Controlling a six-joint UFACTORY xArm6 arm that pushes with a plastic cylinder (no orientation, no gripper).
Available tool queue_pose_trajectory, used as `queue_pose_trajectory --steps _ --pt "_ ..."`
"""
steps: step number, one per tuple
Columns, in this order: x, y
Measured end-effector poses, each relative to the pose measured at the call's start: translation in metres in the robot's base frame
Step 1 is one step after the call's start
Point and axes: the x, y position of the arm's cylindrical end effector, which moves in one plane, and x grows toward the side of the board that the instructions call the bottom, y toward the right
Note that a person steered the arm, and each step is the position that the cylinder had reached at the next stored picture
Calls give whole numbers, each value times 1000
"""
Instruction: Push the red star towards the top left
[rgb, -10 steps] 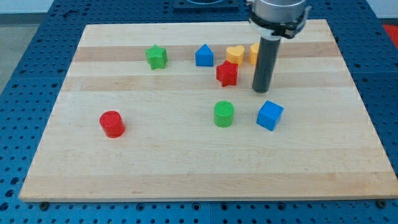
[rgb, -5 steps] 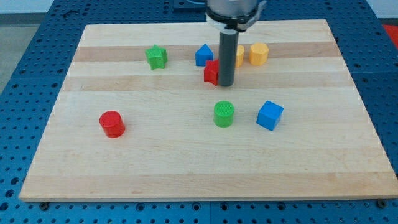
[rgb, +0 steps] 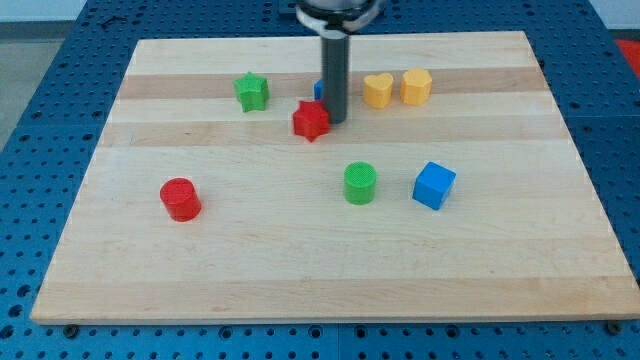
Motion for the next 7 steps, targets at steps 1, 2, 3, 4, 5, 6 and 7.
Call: queue_pose_trajectory --steps 1,2,3,4,5,6,7 --pt "7 -34" --pt "8 -30" --pt "16 -29" --pt "29 -40" --pt "42 -61" --pt "44 -97" --pt "44 -106"
